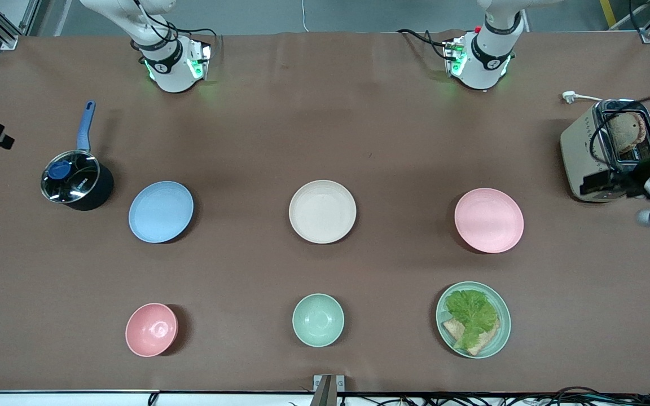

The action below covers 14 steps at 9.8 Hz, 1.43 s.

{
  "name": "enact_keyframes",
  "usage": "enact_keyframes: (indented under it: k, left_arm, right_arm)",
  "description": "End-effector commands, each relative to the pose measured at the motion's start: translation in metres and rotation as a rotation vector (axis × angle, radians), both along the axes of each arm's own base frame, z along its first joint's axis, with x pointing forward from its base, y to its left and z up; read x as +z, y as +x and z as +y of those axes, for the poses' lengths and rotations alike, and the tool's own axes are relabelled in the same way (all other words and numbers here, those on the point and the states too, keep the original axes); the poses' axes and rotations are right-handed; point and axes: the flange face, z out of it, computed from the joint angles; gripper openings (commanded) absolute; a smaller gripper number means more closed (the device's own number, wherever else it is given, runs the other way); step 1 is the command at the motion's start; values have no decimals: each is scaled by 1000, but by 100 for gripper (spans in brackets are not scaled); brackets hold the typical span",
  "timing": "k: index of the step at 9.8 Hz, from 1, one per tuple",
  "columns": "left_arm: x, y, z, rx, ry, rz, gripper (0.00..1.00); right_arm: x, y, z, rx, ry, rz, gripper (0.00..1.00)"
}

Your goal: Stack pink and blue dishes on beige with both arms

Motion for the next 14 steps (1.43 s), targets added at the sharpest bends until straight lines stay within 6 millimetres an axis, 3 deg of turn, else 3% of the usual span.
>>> enact_keyframes:
  k: [1,2,3,4,6,7,8,10,12,14]
  left_arm:
    - [-89,20,37,12,-128,81,100]
    - [-126,25,52,-36,-201,76,100]
    - [-175,23,59,-66,-250,111,100]
    - [-211,17,68,-84,-296,90,100]
    - [-267,0,75,-195,-333,43,91]
    - [-285,-3,77,-194,-350,52,88]
    - [-303,-7,81,-184,-360,72,87]
    - [-313,-13,79,-183,-370,93,81]
    - [-327,-17,70,-163,-410,105,70]
    - [-328,-16,64,-159,-423,103,62]
  right_arm:
    - [-105,32,-10,81,47,31,100]
    - [-159,34,-21,119,90,7,100]
    - [-210,33,-32,173,126,-8,100]
    - [-260,30,-43,220,151,-25,100]
    - [-335,21,-60,268,215,-58,100]
    - [-364,19,-66,282,267,-79,100]
    - [-389,15,-73,298,323,-93,100]
    - [-432,7,-81,335,435,-148,100]
    - [-452,0,-82,312,451,-167,100]
    - [-465,-11,-75,291,439,-171,87]
